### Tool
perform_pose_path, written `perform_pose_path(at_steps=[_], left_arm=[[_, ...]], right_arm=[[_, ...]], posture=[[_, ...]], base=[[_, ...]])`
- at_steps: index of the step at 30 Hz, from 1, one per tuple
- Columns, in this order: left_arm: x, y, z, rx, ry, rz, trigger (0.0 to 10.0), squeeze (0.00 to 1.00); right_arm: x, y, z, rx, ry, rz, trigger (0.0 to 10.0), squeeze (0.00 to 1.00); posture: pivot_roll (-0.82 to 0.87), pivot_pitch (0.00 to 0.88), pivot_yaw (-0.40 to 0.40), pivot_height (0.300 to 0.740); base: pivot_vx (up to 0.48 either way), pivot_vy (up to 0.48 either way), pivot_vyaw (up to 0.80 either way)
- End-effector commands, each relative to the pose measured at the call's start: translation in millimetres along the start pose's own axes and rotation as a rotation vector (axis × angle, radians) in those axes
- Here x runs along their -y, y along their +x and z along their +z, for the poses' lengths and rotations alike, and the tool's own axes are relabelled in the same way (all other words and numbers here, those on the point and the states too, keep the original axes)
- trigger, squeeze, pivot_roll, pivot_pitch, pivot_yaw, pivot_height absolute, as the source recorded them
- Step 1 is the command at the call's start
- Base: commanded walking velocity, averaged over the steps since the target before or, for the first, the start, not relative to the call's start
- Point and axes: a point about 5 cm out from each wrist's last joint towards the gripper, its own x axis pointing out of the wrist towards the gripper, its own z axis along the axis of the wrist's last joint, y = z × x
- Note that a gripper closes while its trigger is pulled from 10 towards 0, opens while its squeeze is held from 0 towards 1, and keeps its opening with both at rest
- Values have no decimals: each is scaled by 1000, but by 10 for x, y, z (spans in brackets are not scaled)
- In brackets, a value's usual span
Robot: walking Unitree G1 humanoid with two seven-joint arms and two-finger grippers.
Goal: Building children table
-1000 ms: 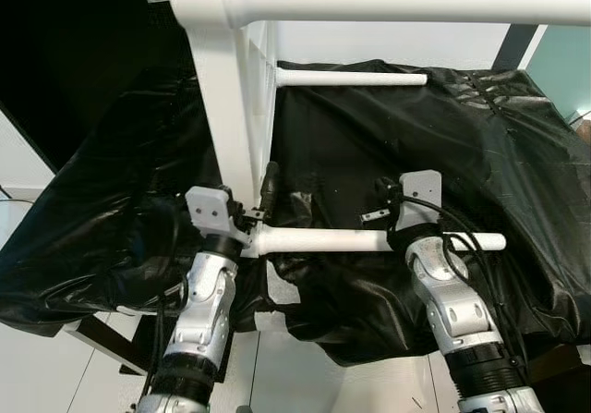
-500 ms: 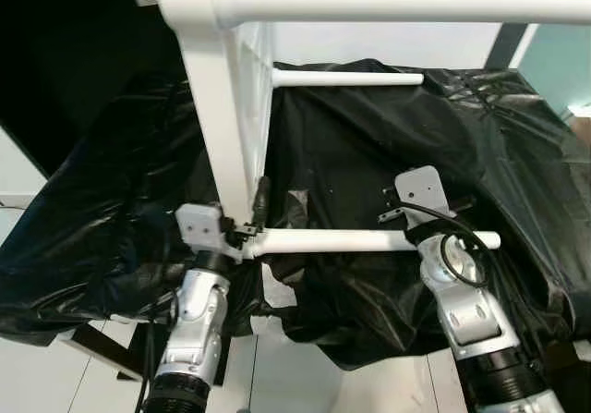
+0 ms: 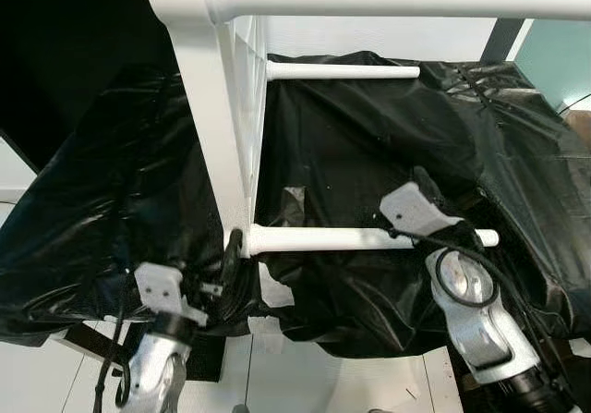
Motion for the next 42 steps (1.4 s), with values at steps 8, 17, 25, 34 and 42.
perform_pose_path(at_steps=[8,17,25,34,42], left_arm=[[68,-142,-293,-133,-11,-158,10000,0],[-7,-174,-602,-239,14,-127,10000,0],[68,-230,-799,-315,32,-195,10000,0],[61,-275,-853,-323,42,-241,10000,0],[113,-255,-834,-300,59,-266,10000,0]], right_arm=[[335,-181,82,127,-241,-201,10000,1000],[529,-231,167,165,-329,-280,10000,1000],[689,-314,250,203,-390,-385,10000,1000],[1044,-363,481,308,-440,-600,10000,0],[1239,-285,503,288,-457,-668,10000,0]], posture=[[-65,45,12,740],[-103,46,14,740],[-126,48,21,740],[-128,47,30,740],[-128,40,34,740]], base=[[0,0,0],[0,0,0],[0,0,0],[0,0,0],[0,0,0]])
